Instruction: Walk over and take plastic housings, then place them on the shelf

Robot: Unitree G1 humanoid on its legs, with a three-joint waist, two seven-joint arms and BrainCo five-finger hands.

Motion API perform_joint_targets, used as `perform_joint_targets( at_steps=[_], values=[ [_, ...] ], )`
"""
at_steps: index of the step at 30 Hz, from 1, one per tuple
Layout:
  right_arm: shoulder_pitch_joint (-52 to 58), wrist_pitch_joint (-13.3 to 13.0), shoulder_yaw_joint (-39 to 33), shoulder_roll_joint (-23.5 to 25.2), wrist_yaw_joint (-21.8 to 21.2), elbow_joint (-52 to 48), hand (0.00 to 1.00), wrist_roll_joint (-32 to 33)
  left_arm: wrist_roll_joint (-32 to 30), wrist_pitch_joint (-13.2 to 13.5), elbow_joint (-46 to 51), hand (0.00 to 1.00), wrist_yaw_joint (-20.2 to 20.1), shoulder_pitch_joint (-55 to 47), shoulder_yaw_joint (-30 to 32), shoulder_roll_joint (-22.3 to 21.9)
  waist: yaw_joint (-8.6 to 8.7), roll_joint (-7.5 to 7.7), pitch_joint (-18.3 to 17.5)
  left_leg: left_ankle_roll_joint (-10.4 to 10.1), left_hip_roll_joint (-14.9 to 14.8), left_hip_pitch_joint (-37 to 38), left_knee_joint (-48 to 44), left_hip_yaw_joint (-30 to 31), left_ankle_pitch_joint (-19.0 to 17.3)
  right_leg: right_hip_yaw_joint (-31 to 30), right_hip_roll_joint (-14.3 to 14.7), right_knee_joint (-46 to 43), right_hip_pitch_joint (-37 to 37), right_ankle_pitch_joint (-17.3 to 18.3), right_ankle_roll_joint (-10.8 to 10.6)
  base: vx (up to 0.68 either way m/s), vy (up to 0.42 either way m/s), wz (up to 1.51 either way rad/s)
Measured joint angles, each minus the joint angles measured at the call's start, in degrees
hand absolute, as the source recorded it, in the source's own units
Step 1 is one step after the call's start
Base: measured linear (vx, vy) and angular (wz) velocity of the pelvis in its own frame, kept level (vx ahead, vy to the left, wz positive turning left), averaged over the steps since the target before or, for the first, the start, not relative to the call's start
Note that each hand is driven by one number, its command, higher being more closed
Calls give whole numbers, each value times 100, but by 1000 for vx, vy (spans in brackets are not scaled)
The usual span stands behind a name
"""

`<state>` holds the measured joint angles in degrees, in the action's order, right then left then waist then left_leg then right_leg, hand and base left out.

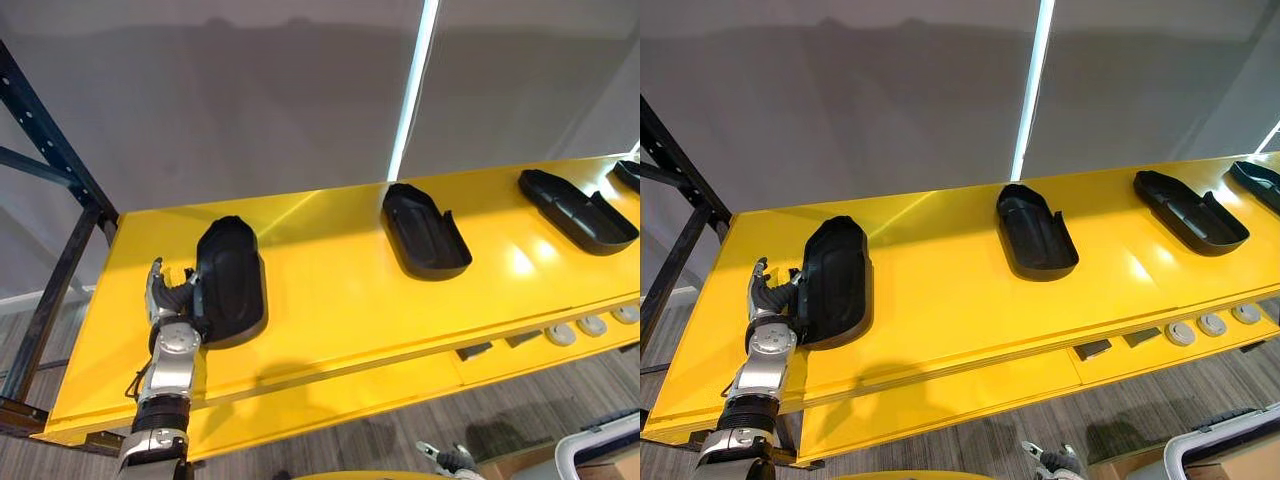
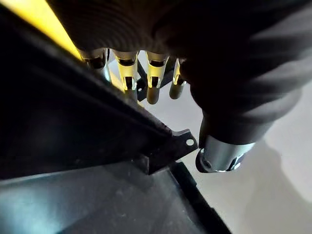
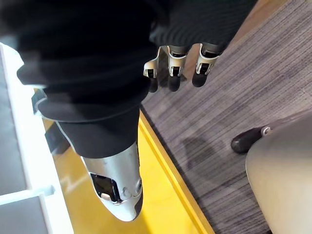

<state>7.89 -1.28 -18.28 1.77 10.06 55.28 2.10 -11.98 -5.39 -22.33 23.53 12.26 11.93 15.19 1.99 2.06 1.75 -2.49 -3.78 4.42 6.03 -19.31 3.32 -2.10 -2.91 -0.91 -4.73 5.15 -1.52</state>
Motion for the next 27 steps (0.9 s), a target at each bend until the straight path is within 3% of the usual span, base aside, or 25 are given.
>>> perform_joint_targets(
  at_steps=[3, 7, 12, 17, 22, 23, 25, 27],
  values=[
    [7, 3, 7, 13, 1, 5, 0, 0, 30, 126, 915, 0, 176, -131, -13, -228, -41, 73, 37, 5, 5, -23, -2, 24, -4, 13, -9, -4, 5, -14, -24, 0, -8, 4],
    [15, -4, 11, 1, 3, 0, 0, 3, 8, 241, 2079, 0, 413, -333, -95, -513, -41, 80, 33, -10, 6, -72, -4, 39, -15, 15, -13, -14, 9, -35, -52, 29, -9, 2],
    [39, -76, 93, 0, 4, -45, 0, 5, -227, 572, 3277, 0, 610, -688, -387, -876, -28, 64, 24, -12, -68, -72, -4, 83, -16, -31, 16, -188, 75, -44, -58, 9, -8, 3],
    [70, -112, 136, -6, 70, -62, 0, 9, -421, 811, 3892, 0, 658, -1392, -652, -1122, -25, 30, 21, -56, -204, -92, -3, 114, -83, -81, 117, -222, 106, -146, -9, -40, -29, 0],
    [157, -129, 347, -40, 159, -119, 0, 10, -630, 879, 4245, 0, 517, -2300, -960, -1301, -129, -11, 5, -92, -328, -205, -3, 203, -62, -78, 248, -244, 165, -163, -7, -61, -53, 2],
    [157, -128, 370, -43, 171, -116, 0, 9, -678, 914, 4268, 100, 502, -2419, -1036, -1305, -137, -7, 3, -99, -343, -220, -3, 210, -58, -76, 265, -244, 178, -162, -7, -29, -68, 3],
    [156, -142, 401, -38, 225, -116, 0, 13, -760, 969, 4270, 100, 391, -2733, -1247, -1381, -142, 45, -27, -144, -358, -266, -3, 214, -26, 3, 269, -174, 210, -114, 43, -26, -53, 11],
    [155, -172, 475, -48, 240, -120, 0, 14, -883, 974, 4261, 100, 361, -2900, -1426, -1501, -152, 3, -9, -178, -356, -275, -5, 193, 4, 48, 278, -174, 258, -91, 7, -43, -33, 10]
  ],
)
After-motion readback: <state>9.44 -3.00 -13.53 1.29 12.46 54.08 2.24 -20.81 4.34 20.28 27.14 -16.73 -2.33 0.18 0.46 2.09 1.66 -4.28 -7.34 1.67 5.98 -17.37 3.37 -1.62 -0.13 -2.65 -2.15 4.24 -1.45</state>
